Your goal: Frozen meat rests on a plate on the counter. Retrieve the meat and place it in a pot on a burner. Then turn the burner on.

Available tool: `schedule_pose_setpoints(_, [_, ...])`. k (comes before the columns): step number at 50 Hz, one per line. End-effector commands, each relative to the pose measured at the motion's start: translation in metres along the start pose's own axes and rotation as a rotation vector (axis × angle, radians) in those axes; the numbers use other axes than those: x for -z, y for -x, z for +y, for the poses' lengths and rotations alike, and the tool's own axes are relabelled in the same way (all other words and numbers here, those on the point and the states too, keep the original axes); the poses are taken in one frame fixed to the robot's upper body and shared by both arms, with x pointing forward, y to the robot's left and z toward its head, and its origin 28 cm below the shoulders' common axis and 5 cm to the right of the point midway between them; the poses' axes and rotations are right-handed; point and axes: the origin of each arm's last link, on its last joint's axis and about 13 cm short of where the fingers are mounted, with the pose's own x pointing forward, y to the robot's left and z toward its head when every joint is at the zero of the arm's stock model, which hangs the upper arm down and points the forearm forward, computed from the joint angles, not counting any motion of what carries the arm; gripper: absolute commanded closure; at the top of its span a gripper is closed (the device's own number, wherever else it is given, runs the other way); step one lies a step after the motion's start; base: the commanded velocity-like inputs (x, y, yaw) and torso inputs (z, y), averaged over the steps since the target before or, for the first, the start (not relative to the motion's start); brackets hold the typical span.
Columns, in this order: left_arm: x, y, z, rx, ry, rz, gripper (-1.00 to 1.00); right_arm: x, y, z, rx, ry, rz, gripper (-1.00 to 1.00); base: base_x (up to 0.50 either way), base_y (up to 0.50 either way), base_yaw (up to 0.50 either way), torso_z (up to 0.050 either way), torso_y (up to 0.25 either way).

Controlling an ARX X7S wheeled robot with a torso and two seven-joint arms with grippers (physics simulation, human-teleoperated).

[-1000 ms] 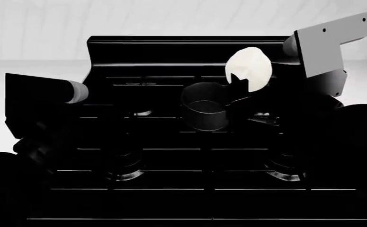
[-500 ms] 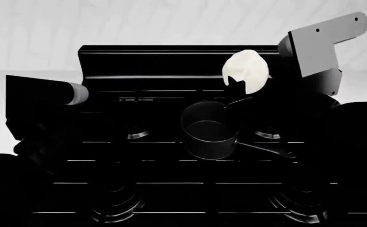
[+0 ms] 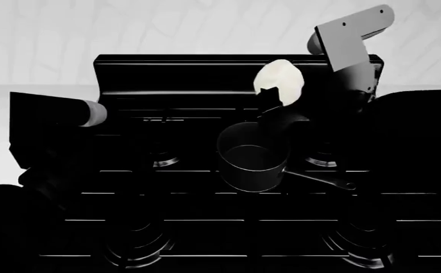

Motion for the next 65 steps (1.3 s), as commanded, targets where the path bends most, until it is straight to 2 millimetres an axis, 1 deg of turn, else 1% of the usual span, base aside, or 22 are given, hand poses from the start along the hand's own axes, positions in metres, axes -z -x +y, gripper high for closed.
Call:
schedule_pose_setpoints(1, [0.0, -0.001, 0.0, -0.001, -0.001, 0.004, -1.0, 0.004, -0.021, -0.003, -0.031, 0.005, 0.051, 1.0, 0.0, 0.0, 0.0, 0.0, 0.0])
schedule_pose_setpoints(10, [-0.001, -0.003, 0.0, 0.002, -0.001, 0.003, -1.0, 0.007, -0.03, -0.003, -0.06, -0.001, 0.083, 1.0, 0.0, 0.0, 0.0, 0.0, 0.0])
schedule_pose_setpoints(18, [-0.002, -0.003, 0.0, 0.003, -0.001, 0.005, -1.0, 0.01, -0.034, -0.002, -0.081, 0.006, 0.111, 1.0, 0.0, 0.0, 0.0, 0.0, 0.0])
schedule_pose_setpoints(38, [0.001, -0.002, 0.0, 0.005, -0.004, 0.016, -1.0, 0.021, -0.036, 0.002, -0.103, 0.02, 0.167, 1.0, 0.0, 0.0, 0.0, 0.0, 0.0])
schedule_pose_setpoints(56, [0.003, -0.005, 0.001, 0.006, -0.003, 0.027, -1.0, 0.03, -0.043, 0.004, -0.128, 0.02, 0.201, 1.0, 0.0, 0.0, 0.0, 0.0, 0.0])
schedule_pose_setpoints(65, [0.003, -0.005, 0.001, 0.008, 0.001, 0.028, -1.0, 0.033, -0.043, 0.005, -0.134, 0.027, 0.218, 1.0, 0.0, 0.0, 0.0, 0.0, 0.0])
